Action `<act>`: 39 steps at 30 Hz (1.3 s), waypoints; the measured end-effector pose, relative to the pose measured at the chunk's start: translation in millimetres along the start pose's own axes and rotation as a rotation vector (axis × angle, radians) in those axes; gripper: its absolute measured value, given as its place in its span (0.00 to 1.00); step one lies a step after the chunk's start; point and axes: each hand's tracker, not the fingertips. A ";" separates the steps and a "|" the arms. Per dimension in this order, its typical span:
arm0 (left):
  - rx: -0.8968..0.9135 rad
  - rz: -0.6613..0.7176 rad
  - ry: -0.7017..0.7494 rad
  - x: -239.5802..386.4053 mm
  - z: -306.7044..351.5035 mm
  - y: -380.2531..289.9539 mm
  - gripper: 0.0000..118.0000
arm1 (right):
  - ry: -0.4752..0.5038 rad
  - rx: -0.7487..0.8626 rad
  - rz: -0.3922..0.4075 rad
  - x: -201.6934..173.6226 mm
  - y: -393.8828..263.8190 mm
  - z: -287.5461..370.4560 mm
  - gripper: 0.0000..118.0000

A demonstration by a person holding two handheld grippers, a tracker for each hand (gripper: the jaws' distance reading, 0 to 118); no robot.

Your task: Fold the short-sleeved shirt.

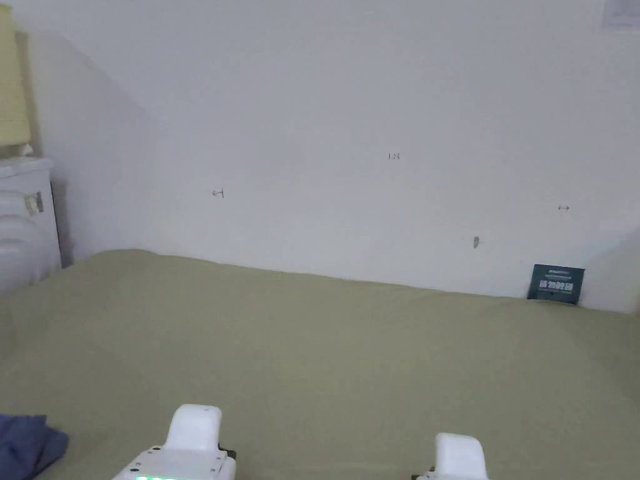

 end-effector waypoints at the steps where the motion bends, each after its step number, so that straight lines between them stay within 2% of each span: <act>1: 0.002 -0.013 -0.012 6.9 4.2 0.4 0.00 | -0.014 0.013 -0.010 10.6 -2.0 1.9 0.00; 6: 0.042 -0.057 -0.047 30.3 14.1 17.2 0.00 | -0.065 0.053 -0.065 35.5 10.0 19.6 0.00; 9: 0.120 -0.035 -0.072 35.6 27.6 39.5 0.02 | -0.093 0.191 -0.089 43.3 29.2 37.7 0.01; 11: 0.216 -0.017 -0.070 35.2 37.5 53.8 0.21 | -0.123 0.331 -0.078 45.5 43.3 53.3 0.16; 12: 0.266 -0.018 -0.061 34.6 42.6 58.9 0.39 | -0.147 0.417 -0.065 46.8 49.0 62.8 0.30; 13: 0.306 -0.026 -0.052 33.8 45.2 62.4 0.72 | -0.149 0.467 -0.041 47.7 52.8 69.6 0.59; 14: 0.333 -0.031 -0.043 33.2 46.5 65.5 0.93 | -0.154 0.512 -0.023 49.0 56.2 71.3 0.83; 15: 0.361 -0.020 -0.048 31.2 44.4 68.3 1.00 | -0.159 0.544 -0.004 49.7 59.0 74.7 0.97; 19: 0.464 0.026 -0.067 30.7 54.3 65.0 1.00 | -0.124 0.636 0.011 54.1 42.7 83.3 1.00; 22: 0.458 0.032 -0.061 31.5 54.2 64.6 1.00 | -0.142 0.603 0.010 50.3 45.0 80.7 1.00; 28: 0.448 0.027 -0.084 25.9 45.7 58.4 1.00 | -0.109 0.595 0.021 49.3 43.3 81.4 1.00; 32: 0.427 0.050 -0.066 19.4 41.4 56.9 1.00 | -0.106 0.601 0.059 45.4 42.1 80.3 1.00; 39: 0.431 0.043 -0.097 11.9 41.2 53.6 1.00 | -0.071 0.588 0.046 45.5 42.8 78.8 1.00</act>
